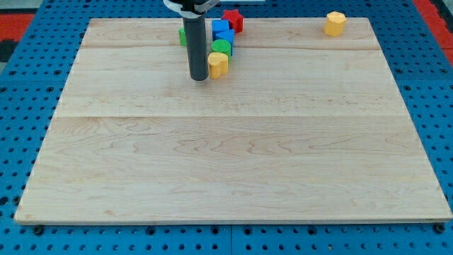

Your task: Move the red star parallel to the right of the cube

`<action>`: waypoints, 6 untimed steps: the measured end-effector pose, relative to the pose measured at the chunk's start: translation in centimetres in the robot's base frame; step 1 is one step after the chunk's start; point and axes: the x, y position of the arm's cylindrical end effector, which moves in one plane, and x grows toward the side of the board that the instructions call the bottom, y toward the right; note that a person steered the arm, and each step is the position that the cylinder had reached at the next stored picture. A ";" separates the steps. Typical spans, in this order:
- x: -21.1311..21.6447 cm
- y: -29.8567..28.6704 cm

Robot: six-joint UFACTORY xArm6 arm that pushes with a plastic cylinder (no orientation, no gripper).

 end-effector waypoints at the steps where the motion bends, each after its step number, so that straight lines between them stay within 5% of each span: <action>1: 0.0 0.0; 2: 1.9 -2.4; 4: -3.9 -19.4; 6: -14.5 -16.0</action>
